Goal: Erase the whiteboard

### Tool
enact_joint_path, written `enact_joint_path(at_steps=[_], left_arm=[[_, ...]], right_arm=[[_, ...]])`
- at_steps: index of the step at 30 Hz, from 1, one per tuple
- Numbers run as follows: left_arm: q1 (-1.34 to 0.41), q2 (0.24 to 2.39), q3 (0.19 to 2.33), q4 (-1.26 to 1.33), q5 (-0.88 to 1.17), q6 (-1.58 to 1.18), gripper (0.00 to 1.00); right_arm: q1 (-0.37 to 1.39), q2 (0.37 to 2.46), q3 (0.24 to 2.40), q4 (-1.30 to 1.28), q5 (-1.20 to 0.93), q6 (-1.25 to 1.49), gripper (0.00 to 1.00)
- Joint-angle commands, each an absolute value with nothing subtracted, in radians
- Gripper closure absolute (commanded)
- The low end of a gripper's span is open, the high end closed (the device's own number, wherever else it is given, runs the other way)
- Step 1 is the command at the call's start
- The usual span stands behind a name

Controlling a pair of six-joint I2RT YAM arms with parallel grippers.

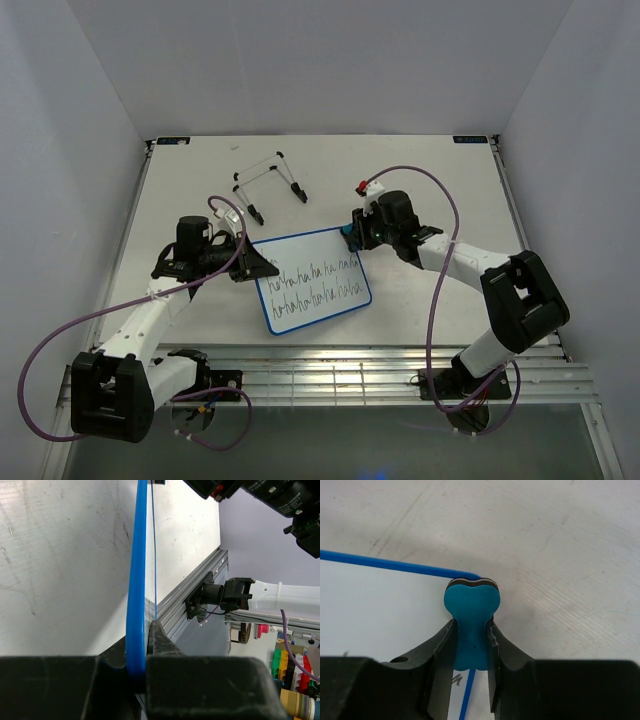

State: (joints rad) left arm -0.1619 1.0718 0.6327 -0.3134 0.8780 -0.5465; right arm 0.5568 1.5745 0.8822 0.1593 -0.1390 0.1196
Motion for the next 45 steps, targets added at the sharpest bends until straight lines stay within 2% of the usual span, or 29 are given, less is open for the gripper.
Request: enact_joint_path(at_steps=[1,10,13,18,23,31,39,45], left_arm=[[-0.199,1.045,0.673,-0.233,1.011,-0.411,1.0],[-0.21,1.028,0.667,-0.178,0.971,-0.451,1.0],[-0.21,1.029,0.669,-0.169,0.965,-0.457,1.0],[-0.21,1.026,0.673,-0.164,0.973,-0.462,1.0],[-0.212,1.031,0.673,-0.164,0.98,-0.459,1.0],[-0.213,1.049,0.658,-0.164,0.992,-0.457,1.0],[-0.212,1.062,0.643,-0.167,1.006,-0.459,1.0],[-0.212,1.063,0.646,-0.167,0.982,-0.471,1.0]], right_arm=[[0.65,1.552,0.868,0.058,-0.293,0.146,0.74],[0.975,1.48,0.864,0.112,-0.183,0.304,0.74],[0.997,1.476,0.839,0.126,-0.124,0.35,0.74],[0.927,1.465,0.727,0.121,-0.009,0.37,0.74],[0.755,1.416,0.546,0.166,0.032,0.393,0.73],[0.514,1.446,0.525,0.176,0.015,0.362,0.73],[0.566,1.414,0.636,0.273,-0.159,0.351,0.74],[0.652,1.391,0.713,0.233,-0.002,0.379,0.76]])
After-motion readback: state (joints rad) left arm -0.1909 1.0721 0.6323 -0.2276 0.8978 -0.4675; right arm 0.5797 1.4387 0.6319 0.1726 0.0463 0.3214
